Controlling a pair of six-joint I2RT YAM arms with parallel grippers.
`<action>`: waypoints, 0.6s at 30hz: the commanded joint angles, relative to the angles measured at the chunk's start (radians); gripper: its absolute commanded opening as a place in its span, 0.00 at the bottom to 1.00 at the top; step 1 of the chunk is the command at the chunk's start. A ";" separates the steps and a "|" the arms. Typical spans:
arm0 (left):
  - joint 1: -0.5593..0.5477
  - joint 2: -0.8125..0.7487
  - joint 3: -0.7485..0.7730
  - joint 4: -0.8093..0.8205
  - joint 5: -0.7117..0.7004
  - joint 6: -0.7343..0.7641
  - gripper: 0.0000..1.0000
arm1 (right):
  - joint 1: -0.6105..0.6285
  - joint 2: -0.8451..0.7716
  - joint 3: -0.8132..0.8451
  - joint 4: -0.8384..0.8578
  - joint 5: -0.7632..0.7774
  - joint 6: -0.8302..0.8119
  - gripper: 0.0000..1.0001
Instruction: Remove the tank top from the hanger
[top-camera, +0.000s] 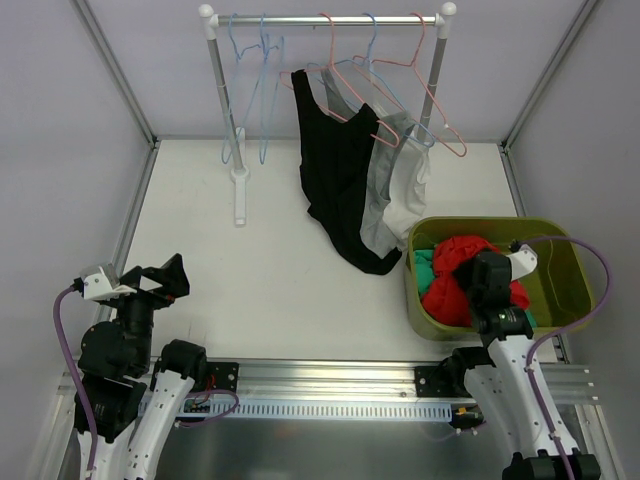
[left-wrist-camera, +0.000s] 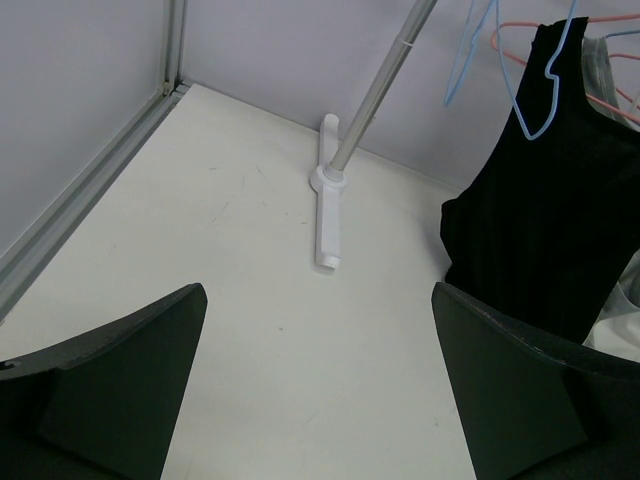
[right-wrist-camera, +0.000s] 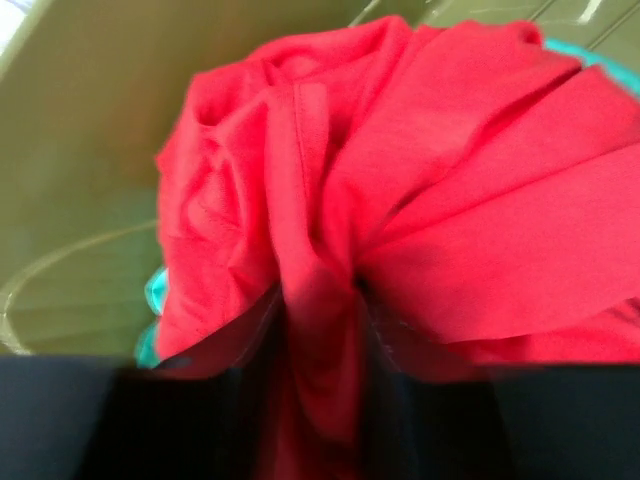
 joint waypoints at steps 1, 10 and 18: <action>0.001 -0.016 0.011 0.003 0.001 -0.012 0.99 | -0.012 -0.027 0.068 0.020 -0.017 -0.009 0.72; 0.070 0.318 0.058 -0.028 0.199 -0.008 0.99 | -0.010 -0.003 0.397 -0.164 -0.037 -0.299 1.00; 0.130 0.520 0.201 -0.060 0.332 0.030 0.99 | 0.054 0.130 0.746 -0.431 -0.196 -0.583 0.99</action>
